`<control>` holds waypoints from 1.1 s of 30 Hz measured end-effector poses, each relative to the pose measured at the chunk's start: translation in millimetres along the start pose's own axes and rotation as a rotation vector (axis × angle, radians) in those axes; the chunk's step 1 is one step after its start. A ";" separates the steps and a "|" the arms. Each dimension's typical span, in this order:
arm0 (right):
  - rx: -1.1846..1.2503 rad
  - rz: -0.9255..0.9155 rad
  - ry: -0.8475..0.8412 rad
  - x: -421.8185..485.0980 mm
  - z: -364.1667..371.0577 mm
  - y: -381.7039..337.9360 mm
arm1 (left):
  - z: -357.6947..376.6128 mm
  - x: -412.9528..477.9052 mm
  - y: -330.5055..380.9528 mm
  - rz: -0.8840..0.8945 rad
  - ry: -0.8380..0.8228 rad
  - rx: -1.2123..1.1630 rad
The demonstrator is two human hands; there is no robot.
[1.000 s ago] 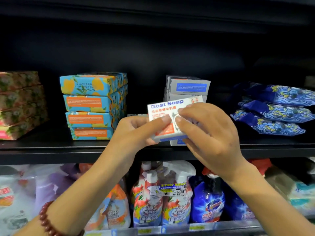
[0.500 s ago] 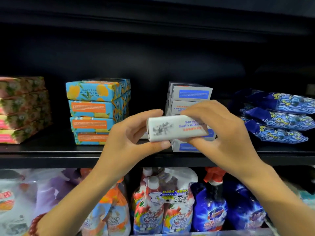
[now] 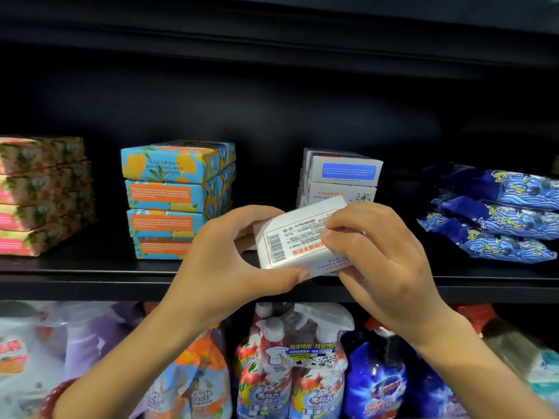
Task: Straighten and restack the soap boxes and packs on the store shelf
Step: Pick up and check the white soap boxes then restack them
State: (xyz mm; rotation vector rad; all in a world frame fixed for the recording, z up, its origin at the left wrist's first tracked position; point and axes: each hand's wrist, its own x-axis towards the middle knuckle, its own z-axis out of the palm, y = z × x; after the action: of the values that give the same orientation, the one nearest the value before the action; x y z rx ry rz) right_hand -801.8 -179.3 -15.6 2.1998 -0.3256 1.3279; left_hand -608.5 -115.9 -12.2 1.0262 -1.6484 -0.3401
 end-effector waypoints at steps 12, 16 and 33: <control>0.476 0.582 -0.287 21.3 -15.2 7.1 | 8.6 0.7 -15.5 0.554 0.197 0.432; 0.369 0.437 -0.144 20.4 -10.7 -0.8 | 3.2 2.6 -13.7 0.458 0.156 0.396; 0.163 0.260 0.021 -28.5 13.2 -16.8 | -10.6 0.8 -29.3 -0.039 0.311 0.216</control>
State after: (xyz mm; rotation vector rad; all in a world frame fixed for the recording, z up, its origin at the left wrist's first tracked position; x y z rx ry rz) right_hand -798.0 -174.9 -50.8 2.3365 -0.5269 1.5639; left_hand -586.0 -130.6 -27.9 1.2080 -1.4048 -0.0228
